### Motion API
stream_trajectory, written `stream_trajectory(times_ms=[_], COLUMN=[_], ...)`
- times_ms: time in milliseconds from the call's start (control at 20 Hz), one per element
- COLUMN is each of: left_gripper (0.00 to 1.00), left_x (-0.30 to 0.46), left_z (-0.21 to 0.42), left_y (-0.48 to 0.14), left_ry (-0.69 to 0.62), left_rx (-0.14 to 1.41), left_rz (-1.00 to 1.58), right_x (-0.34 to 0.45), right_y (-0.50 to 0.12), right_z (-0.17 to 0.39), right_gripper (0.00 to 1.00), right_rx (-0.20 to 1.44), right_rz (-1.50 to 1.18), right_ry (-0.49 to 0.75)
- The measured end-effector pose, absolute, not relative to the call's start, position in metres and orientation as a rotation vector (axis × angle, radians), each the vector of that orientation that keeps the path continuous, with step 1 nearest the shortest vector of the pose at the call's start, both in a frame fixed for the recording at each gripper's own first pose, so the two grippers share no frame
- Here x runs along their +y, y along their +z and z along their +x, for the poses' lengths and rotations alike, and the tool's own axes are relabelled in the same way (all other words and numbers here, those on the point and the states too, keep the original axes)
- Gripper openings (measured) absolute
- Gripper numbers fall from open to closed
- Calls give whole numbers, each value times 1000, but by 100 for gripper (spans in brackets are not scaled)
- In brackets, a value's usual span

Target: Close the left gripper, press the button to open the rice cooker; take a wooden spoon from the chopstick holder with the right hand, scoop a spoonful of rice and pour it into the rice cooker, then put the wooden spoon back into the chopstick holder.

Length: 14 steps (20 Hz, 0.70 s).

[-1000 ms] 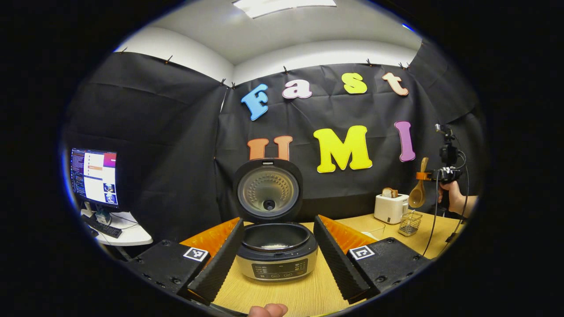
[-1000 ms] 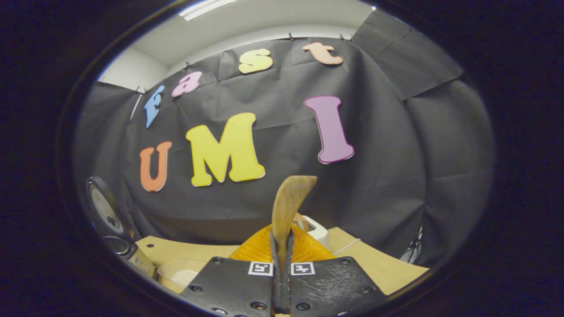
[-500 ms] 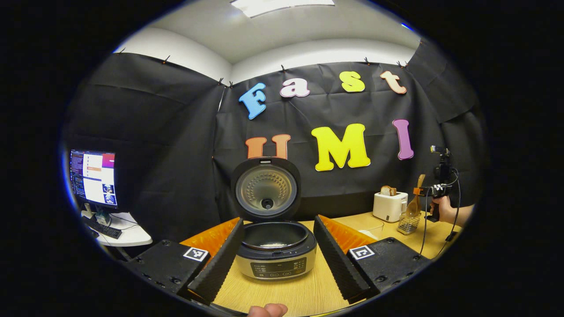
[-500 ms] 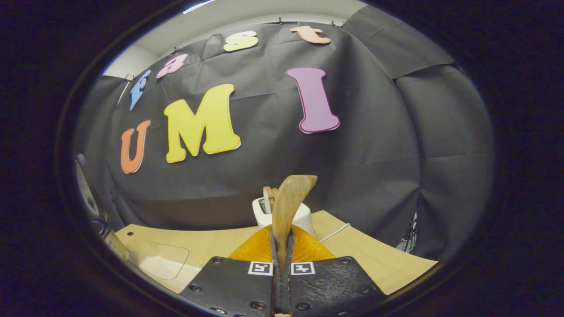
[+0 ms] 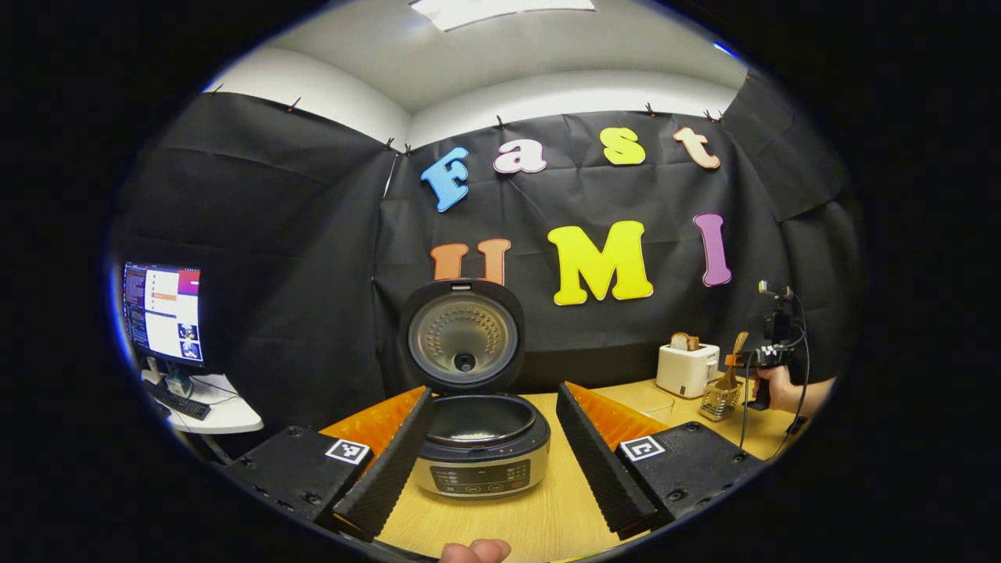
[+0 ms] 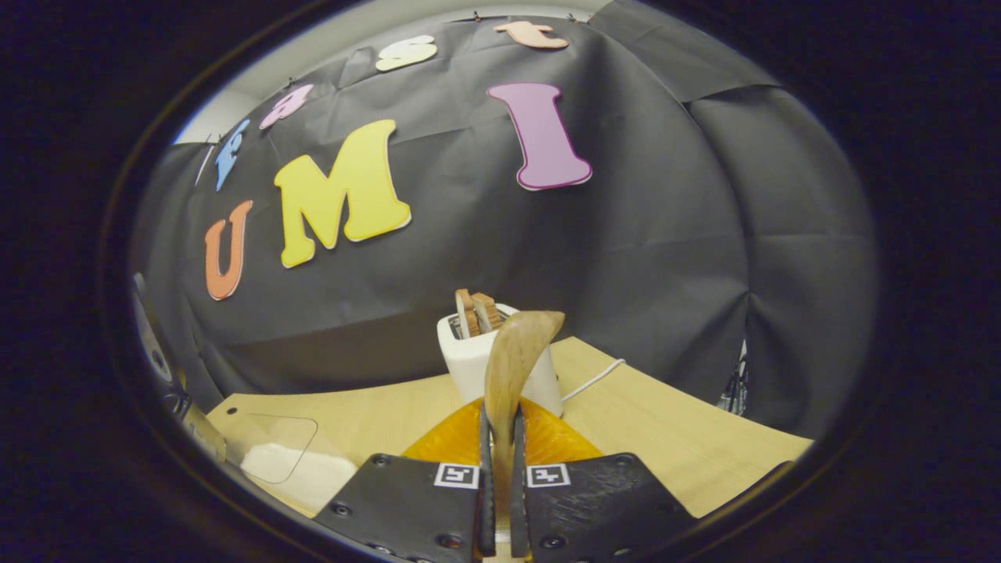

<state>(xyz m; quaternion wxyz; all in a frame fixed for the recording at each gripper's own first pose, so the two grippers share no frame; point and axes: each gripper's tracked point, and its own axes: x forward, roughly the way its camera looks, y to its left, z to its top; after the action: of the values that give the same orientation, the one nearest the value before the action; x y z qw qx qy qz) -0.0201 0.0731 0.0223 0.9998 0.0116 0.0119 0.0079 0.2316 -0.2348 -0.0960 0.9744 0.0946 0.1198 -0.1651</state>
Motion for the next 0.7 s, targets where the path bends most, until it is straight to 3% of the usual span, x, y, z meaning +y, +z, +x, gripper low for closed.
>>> stream_trajectory(times_ms=[250,400,500,600,700], left_gripper=[100,100,100,100,99], left_x=[60,68,70,76,73], left_z=[-14,-2,9,24,45], left_y=[32,49,60,74,97], left_ry=[10,44,53,71,63], left_rx=[27,14,8,5,-1], left_rz=[5,49,70,69,63], right_x=[-225,-245,-252,-257,-262], right_y=[-87,-76,-62,-42,-11], right_z=[226,211,201,189,176], right_gripper=[16,79,82,95,90], right_rx=[205,174,147,105,26], right_rz=[255,242,214,186,133], right_ry=[-282,-323,-326,-328,-332])
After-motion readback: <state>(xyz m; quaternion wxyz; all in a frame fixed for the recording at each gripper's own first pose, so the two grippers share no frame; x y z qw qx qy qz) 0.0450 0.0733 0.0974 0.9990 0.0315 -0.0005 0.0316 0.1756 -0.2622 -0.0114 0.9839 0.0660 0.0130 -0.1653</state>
